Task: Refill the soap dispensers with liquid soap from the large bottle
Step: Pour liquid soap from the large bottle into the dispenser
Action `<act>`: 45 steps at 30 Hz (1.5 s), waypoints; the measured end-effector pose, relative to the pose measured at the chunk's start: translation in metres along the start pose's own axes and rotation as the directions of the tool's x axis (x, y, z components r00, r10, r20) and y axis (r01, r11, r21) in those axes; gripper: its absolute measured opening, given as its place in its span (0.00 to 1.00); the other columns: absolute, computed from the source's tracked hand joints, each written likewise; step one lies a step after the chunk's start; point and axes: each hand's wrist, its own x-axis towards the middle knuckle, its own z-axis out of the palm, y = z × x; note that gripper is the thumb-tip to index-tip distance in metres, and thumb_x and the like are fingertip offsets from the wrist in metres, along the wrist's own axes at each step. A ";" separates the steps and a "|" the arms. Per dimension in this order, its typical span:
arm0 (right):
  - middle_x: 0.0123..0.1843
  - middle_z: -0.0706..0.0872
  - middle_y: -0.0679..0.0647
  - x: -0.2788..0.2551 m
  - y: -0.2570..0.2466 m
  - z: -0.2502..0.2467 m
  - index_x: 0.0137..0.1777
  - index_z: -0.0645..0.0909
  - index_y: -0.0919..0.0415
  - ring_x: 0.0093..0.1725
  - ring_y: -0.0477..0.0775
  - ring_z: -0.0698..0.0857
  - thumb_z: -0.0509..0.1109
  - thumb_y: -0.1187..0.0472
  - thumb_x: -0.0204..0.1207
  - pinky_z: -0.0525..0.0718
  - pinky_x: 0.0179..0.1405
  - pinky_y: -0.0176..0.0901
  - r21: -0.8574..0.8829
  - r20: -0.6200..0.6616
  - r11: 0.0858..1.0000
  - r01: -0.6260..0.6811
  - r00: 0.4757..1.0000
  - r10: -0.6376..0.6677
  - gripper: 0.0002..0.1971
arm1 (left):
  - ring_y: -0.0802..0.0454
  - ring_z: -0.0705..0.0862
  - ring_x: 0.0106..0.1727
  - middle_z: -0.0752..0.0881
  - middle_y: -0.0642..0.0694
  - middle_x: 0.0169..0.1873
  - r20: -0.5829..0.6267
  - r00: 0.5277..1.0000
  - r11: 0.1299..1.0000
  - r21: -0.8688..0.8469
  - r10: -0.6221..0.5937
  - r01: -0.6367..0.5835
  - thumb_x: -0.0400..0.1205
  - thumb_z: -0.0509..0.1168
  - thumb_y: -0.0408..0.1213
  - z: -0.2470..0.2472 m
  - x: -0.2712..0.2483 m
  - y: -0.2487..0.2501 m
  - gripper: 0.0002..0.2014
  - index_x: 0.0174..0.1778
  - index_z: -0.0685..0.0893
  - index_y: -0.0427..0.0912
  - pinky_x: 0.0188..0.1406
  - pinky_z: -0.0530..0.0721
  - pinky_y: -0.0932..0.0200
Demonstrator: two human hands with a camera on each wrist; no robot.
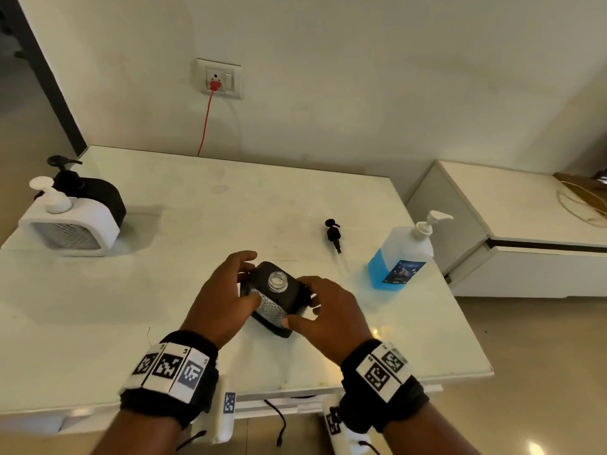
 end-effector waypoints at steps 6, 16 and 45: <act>0.49 0.88 0.37 -0.014 0.023 -0.058 0.57 0.84 0.43 0.44 0.36 0.86 0.78 0.41 0.70 0.83 0.46 0.34 0.142 -0.347 0.985 -0.099 0.927 0.143 0.17 | 0.57 0.69 0.78 0.67 0.48 0.85 0.126 0.992 1.000 -0.021 0.014 -0.011 0.73 0.81 0.48 0.004 -0.005 0.000 0.54 0.90 0.55 0.58 0.74 0.69 0.57; 0.81 0.70 0.55 0.028 0.120 -0.150 0.84 0.62 0.56 0.77 0.58 0.71 0.85 0.63 0.66 0.70 0.77 0.55 0.049 -0.343 0.961 -0.272 0.899 0.272 0.49 | 0.46 0.64 0.87 0.62 0.46 0.88 0.111 0.993 0.999 0.013 0.040 -0.042 0.56 0.81 0.58 0.014 -0.004 0.000 0.68 0.91 0.48 0.59 0.82 0.67 0.45; 0.55 0.71 0.47 0.018 0.024 -0.039 0.74 0.63 0.48 0.59 0.55 0.78 0.74 0.23 0.57 0.80 0.60 0.51 -0.010 -0.307 0.927 -0.375 0.883 0.354 0.50 | 0.43 0.62 0.88 0.56 0.43 0.88 0.093 0.996 0.991 0.136 -0.009 -0.003 0.64 0.88 0.52 0.028 -0.008 -0.009 0.72 0.90 0.39 0.57 0.84 0.67 0.43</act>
